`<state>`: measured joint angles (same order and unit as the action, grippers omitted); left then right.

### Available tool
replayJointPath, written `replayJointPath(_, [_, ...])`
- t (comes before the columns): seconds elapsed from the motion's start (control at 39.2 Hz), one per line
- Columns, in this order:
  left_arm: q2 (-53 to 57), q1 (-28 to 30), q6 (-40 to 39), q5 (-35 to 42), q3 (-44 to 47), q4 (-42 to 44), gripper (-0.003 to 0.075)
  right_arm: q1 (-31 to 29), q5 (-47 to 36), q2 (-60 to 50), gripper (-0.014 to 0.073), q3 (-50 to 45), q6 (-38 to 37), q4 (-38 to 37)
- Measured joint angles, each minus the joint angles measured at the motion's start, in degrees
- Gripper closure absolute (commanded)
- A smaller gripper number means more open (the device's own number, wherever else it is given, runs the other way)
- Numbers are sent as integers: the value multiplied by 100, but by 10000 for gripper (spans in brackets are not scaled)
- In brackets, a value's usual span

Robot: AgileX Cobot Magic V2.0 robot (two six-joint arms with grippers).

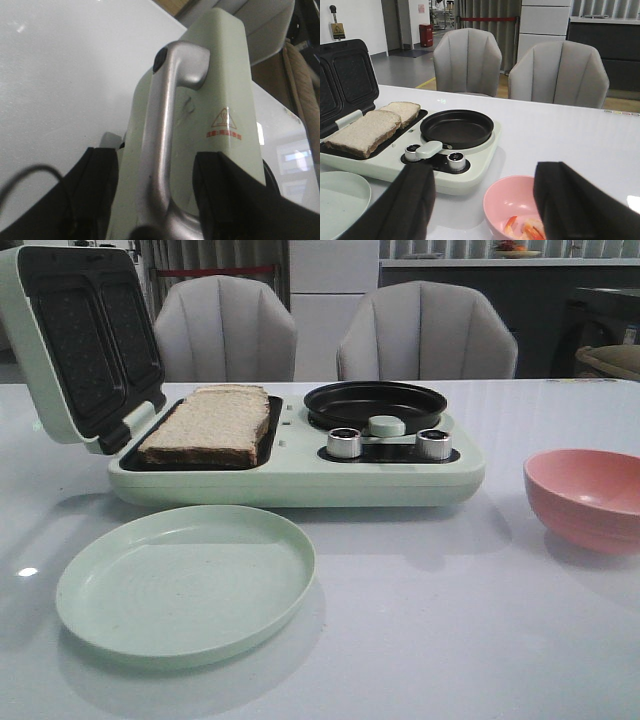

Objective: Make breakfast with bread and shrimp

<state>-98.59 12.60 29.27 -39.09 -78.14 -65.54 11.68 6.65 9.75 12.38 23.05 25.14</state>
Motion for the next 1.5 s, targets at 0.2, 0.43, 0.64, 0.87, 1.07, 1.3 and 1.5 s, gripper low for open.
replayJointPath(0.2, [-326,-238,684,-190,-4,-647,337,0,0,0,64,0,0,0])
replayJointPath(0.43, [-324,-901,944,-76,-69,-910,337,0,0,0,64,0,0,9])
replayJointPath(0.64, [-324,-1477,1148,-64,-69,-822,337,0,0,0,64,0,0,9])
replayJointPath(0.87, [-353,-2245,1320,256,-47,-118,337,0,0,0,64,0,0,9])
replayJointPath(1.07, [-379,-2786,1357,443,-47,483,337,0,0,0,64,0,0,9])
replayJointPath(1.3, [-291,-2810,1357,465,-36,821,337,0,0,0,64,0,0,9])
replayJointPath(1.5, [215,-2810,1357,404,-27,1627,337,0,0,0,64,0,0,9])
